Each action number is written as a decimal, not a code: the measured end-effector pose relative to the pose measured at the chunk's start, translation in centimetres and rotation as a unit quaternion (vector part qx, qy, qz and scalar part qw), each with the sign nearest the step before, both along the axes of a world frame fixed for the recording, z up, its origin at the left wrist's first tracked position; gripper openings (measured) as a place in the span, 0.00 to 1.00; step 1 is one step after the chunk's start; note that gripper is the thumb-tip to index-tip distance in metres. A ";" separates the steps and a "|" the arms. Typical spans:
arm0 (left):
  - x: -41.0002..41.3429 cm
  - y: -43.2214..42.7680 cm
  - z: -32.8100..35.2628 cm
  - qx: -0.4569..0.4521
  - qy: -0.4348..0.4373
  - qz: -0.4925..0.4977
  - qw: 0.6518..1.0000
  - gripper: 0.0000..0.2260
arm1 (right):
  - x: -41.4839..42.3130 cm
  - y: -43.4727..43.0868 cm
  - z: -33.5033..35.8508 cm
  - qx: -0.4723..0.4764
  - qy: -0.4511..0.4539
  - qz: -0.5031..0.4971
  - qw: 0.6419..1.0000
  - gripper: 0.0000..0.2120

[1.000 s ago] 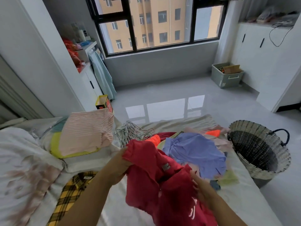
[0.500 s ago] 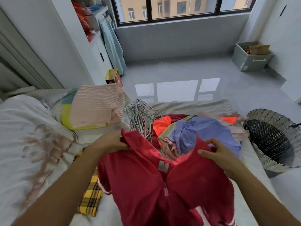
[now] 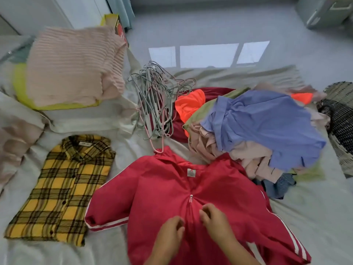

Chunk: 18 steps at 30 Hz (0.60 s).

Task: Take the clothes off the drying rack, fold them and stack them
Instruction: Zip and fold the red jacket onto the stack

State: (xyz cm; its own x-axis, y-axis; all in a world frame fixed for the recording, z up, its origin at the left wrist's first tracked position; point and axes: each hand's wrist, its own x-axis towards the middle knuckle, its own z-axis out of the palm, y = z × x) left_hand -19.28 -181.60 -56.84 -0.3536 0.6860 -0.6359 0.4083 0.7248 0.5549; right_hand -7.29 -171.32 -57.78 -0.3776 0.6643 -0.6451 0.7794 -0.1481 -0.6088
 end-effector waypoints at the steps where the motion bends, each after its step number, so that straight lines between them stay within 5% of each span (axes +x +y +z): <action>1: 0.1 0.6 -1.2 0.020 -0.009 0.028 0.999 0.10 | -1.3 0.4 -1.0 0.009 -0.002 0.002 1.000 0.07; 7: -0.6 2.1 -6.1 0.054 -0.142 0.237 0.960 0.12 | -6.3 2.1 -6.2 -0.040 -0.164 0.027 0.985 0.18; 12: -0.7 0.4 -6.5 0.060 -0.154 0.203 0.965 0.14 | -5.1 1.8 -5.6 -0.290 -0.003 -0.131 0.948 0.15; 18: 0.6 -0.1 -4.8 0.124 -0.071 0.157 0.977 0.10 | -2.6 1.2 0.3 -0.425 0.074 -0.117 0.894 0.14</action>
State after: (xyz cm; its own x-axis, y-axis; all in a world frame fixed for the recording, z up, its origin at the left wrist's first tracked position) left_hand -18.69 -181.72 -61.68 -0.4919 0.6970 -0.5217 0.0941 0.6383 0.7641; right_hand -9.88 -170.17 -57.48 -0.4153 0.0285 -0.9092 0.5875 -0.7547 -0.2920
